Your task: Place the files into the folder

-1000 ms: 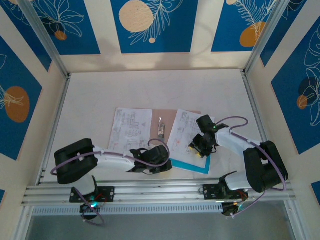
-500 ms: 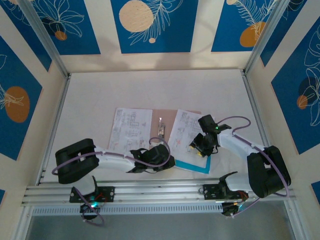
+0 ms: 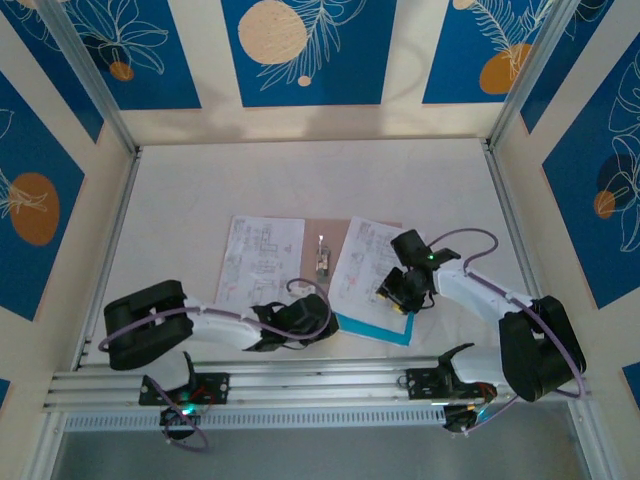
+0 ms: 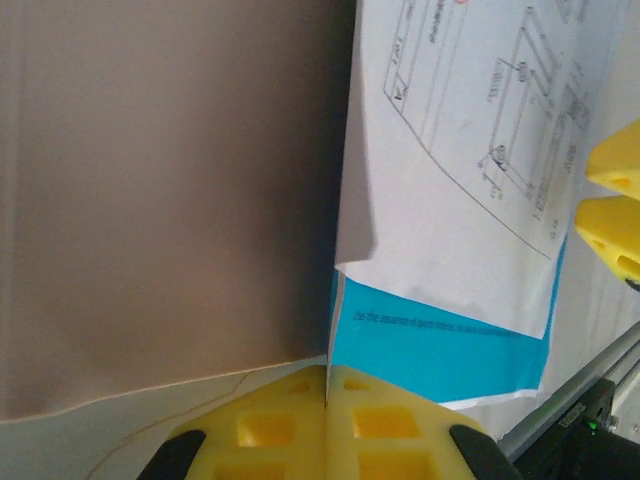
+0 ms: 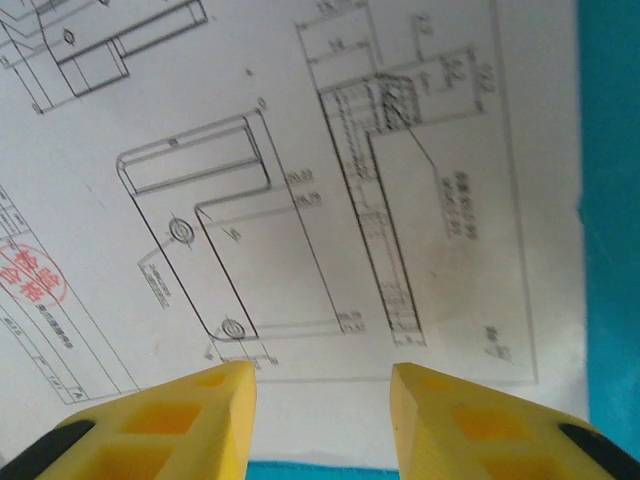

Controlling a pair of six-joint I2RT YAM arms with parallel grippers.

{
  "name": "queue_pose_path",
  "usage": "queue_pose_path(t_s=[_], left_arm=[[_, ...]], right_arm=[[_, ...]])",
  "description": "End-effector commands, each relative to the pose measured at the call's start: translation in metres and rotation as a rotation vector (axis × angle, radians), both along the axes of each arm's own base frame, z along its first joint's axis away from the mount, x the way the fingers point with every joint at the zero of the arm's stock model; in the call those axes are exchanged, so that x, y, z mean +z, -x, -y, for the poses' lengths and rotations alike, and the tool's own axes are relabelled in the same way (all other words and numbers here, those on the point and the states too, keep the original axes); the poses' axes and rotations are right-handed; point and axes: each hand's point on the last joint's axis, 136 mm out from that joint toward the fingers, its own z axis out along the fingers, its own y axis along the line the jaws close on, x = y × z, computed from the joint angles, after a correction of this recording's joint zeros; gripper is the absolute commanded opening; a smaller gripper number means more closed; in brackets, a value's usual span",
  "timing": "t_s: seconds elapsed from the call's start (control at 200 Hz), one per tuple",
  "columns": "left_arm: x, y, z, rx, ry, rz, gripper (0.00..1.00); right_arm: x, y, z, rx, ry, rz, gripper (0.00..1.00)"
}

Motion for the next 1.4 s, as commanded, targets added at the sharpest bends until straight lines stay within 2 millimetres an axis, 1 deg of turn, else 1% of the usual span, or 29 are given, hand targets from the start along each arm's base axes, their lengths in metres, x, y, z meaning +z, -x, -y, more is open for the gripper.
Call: queue_pose_path(t_s=[0.0, 0.18, 0.355, 0.44, 0.53, 0.605, 0.655, 0.76, 0.825, 0.955, 1.055, 1.145, 1.24, 1.395], left_arm=[[0.022, -0.010, 0.000, 0.054, 0.062, 0.065, 0.00], [0.018, -0.011, -0.006, 0.083, 0.096, 0.043, 0.00], [0.013, -0.011, -0.006, 0.085, 0.124, 0.017, 0.00], [0.011, -0.009, 0.002, 0.055, 0.131, 0.005, 0.00], [0.008, -0.006, 0.015, 0.013, 0.144, -0.018, 0.00], [0.002, -0.002, 0.026, -0.012, 0.159, -0.045, 0.00], [-0.001, -0.002, 0.029, -0.010, 0.172, -0.058, 0.00], [-0.005, -0.004, 0.021, 0.023, 0.161, -0.053, 0.00], [-0.003, -0.006, 0.015, 0.041, 0.149, -0.037, 0.00], [0.006, -0.011, 0.005, 0.072, 0.135, -0.003, 0.00], [0.012, -0.014, 0.001, 0.093, 0.148, 0.022, 0.00], [0.012, -0.014, -0.003, 0.105, 0.144, 0.026, 0.00], [0.010, -0.014, -0.006, 0.120, 0.156, 0.017, 0.00], [0.005, -0.012, -0.004, 0.115, 0.169, -0.001, 0.00]], right_arm=[[0.013, -0.003, -0.001, 0.022, 0.029, 0.024, 0.41], [0.022, -0.007, -0.007, 0.044, 0.036, 0.044, 0.42], [0.027, -0.010, -0.012, 0.063, 0.042, 0.059, 0.42], [0.029, -0.013, -0.018, 0.077, 0.031, 0.071, 0.41], [0.029, -0.016, -0.027, 0.097, 0.022, 0.076, 0.42], [0.027, -0.020, -0.036, 0.114, 0.021, 0.075, 0.41], [0.026, -0.022, -0.042, 0.123, 0.018, 0.071, 0.41], [0.025, -0.025, -0.052, 0.143, 0.024, 0.062, 0.39], [0.024, -0.026, -0.054, 0.149, 0.029, 0.061, 0.39], [0.022, -0.025, -0.052, 0.146, 0.036, 0.060, 0.39], [0.020, -0.023, -0.050, 0.141, 0.043, 0.058, 0.39], [0.020, -0.022, -0.048, 0.138, 0.045, 0.057, 0.39], [0.022, -0.022, -0.047, 0.133, 0.043, 0.061, 0.40], [0.027, -0.023, -0.047, 0.136, 0.042, 0.072, 0.40]])
